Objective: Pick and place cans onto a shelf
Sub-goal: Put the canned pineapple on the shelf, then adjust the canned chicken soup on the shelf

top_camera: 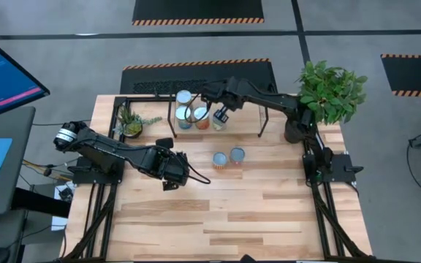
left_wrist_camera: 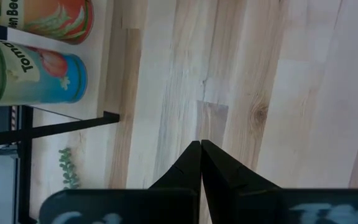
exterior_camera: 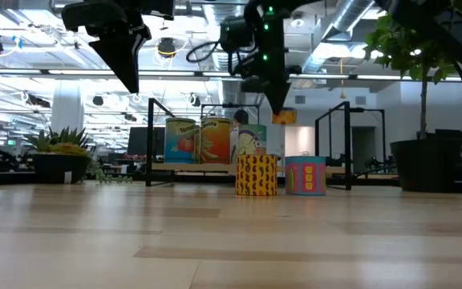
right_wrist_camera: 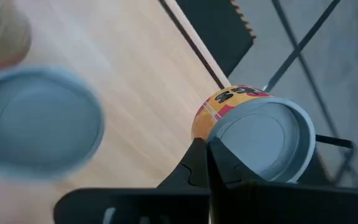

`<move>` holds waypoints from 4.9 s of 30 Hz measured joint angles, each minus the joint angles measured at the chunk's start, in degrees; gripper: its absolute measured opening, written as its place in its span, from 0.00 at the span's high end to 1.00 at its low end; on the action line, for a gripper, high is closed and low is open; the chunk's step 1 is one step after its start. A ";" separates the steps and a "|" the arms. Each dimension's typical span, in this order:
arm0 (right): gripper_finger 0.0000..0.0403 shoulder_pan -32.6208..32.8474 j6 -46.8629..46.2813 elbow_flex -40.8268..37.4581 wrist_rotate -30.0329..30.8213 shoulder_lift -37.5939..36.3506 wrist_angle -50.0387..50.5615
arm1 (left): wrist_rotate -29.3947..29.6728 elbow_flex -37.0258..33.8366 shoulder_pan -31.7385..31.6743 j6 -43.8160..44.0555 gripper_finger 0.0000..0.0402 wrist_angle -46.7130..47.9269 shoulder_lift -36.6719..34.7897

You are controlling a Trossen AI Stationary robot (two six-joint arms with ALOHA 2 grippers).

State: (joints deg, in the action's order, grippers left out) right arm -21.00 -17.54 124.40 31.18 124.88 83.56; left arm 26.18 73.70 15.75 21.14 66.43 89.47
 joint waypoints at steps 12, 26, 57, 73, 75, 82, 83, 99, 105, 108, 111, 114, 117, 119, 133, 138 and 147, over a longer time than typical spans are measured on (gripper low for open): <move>1.00 -4.19 -2.19 -5.93 -4.37 0.10 -4.09 | 0.04 -0.01 0.01 0.79 1.00 -0.59 0.00; 1.00 -7.21 -9.46 -8.03 -10.73 0.09 -4.34 | -0.09 -0.01 0.00 0.01 1.00 -4.04 0.00; 1.00 -9.56 -12.02 -8.03 -18.23 0.09 -2.04 | -0.34 -0.01 0.00 -0.93 1.00 -5.07 0.00; 0.82 -9.44 -11.96 -8.03 -19.13 0.07 -3.42 | -0.99 -0.01 0.00 -1.85 1.00 -5.06 0.00; 0.79 -9.36 -11.98 -8.05 -19.13 0.07 -3.39 | -2.06 -0.01 0.01 -1.86 1.00 -5.05 0.00; 0.74 -9.03 -10.65 -8.04 -19.10 0.07 -3.72 | -2.41 -0.01 0.02 -1.88 1.00 -5.05 0.00; 0.74 -8.97 -9.77 -8.03 -19.10 0.03 -3.99 | -2.41 -0.01 0.02 -1.90 1.00 -5.05 0.00; 0.78 -4.57 0.26 -4.93 -12.73 -1.33 -3.71 | -1.44 -0.01 0.02 -4.22 1.00 -5.06 0.00; 0.80 0.34 -0.53 -2.60 -8.19 -4.57 -2.61 | -1.41 -0.01 0.02 -4.22 1.00 -5.03 0.00; 0.81 4.29 -4.10 -2.61 -6.06 -6.56 -0.89 | -1.41 -0.01 0.02 -4.22 1.00 -4.91 0.00; 0.82 9.27 -9.96 -2.63 -3.29 -9.28 3.05 | -1.42 -0.01 0.00 -4.22 1.00 -4.33 0.00; 0.82 15.41 -17.04 -2.91 -1.17 -12.43 6.84 | -1.52 0.00 0.01 -4.22 1.00 -4.00 0.00; 0.82 22.71 -21.85 -3.85 -1.23 -16.27 6.34 | -1.73 -0.01 0.02 -4.24 1.00 -3.72 0.00; 0.82 27.80 -25.20 -3.66 -0.64 -18.13 6.45 | -1.73 -0.01 0.02 -4.81 1.00 -3.73 0.00; 0.84 55.81 -52.68 -10.71 -3.43 -22.20 6.53 | -1.78 -0.01 0.01 -11.63 1.00 -4.68 0.00; 0.89 58.51 -66.12 -28.62 -14.78 -23.63 6.15 | -1.71 0.01 0.02 -12.01 1.00 -4.73 0.00; 0.99 57.77 -72.14 -62.02 -12.77 -33.77 -29.73 | -1.80 0.01 0.00 -13.00 1.00 -7.86 0.00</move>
State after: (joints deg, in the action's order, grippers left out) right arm 36.77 -89.68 62.38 18.41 91.11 53.84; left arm 24.38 73.71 15.75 8.14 58.57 89.47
